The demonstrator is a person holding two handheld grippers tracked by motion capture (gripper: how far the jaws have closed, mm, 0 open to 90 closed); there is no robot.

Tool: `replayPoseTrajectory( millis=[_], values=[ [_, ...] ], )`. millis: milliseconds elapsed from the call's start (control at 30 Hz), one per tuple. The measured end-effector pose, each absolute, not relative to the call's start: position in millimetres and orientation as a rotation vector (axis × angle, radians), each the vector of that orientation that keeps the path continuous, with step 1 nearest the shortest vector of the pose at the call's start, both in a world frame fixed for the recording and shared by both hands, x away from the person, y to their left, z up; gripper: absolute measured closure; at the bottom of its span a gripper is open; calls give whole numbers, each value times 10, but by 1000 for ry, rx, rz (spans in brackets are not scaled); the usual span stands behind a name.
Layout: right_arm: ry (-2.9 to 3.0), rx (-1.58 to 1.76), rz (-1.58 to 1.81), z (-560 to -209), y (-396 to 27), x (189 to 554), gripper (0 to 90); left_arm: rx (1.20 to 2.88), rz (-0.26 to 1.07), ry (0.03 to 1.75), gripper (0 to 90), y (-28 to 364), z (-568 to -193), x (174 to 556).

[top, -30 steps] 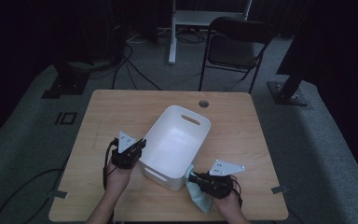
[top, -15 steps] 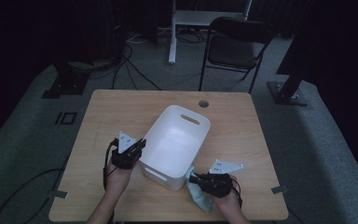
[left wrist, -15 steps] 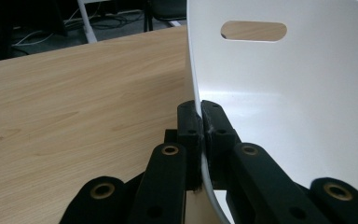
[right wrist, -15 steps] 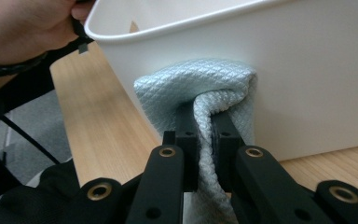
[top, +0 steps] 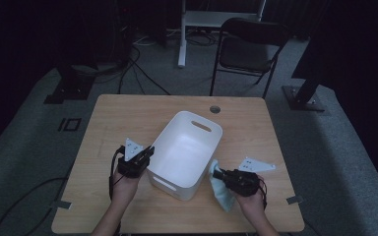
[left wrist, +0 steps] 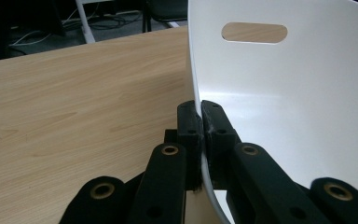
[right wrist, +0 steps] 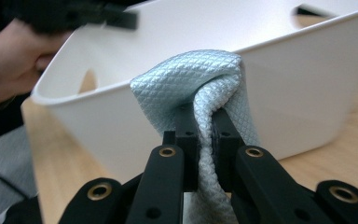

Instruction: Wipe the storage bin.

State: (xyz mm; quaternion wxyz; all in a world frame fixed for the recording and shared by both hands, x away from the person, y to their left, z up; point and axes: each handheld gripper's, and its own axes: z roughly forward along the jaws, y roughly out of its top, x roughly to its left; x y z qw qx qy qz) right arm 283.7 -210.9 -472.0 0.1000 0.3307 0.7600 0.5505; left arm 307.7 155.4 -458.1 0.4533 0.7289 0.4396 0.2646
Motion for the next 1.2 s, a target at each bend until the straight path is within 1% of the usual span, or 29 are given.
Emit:
replayPoseTrajectory(
  millis=[233, 467, 867, 1200],
  values=[
    [2146, 1045, 1599, -4663, -2361, 3081, 849, 1799, 654, 1086, 876, 1552, -4581, 3080],
    [2097, 1092, 1589, -4624, -2473, 3323, 849, 1795, 652, 1084, 876, 1553, -4583, 3080],
    [2116, 1140, 1557, -4667, -2411, 3661, 849, 1799, 648, 1077, 874, 1559, -4583, 3083],
    [2154, 1128, 1539, -4703, -2322, 3761, 848, 1806, 636, 1054, 874, 1570, -4585, 3091]
  ],
)
